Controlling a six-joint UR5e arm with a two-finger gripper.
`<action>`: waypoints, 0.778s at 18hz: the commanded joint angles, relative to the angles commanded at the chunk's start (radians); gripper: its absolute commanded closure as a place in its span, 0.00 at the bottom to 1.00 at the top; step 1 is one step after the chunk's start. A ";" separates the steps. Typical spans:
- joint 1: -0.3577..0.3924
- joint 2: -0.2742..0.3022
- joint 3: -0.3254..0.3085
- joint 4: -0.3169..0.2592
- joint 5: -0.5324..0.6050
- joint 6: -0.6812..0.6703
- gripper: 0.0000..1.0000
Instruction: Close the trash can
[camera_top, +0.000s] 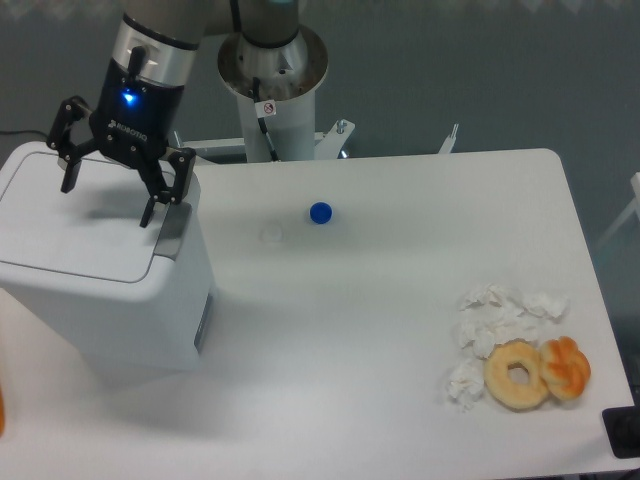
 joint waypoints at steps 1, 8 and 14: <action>0.017 -0.002 0.012 -0.002 0.003 0.002 0.00; 0.213 0.000 0.022 0.002 0.002 0.237 0.00; 0.367 -0.014 0.035 -0.003 0.037 0.500 0.00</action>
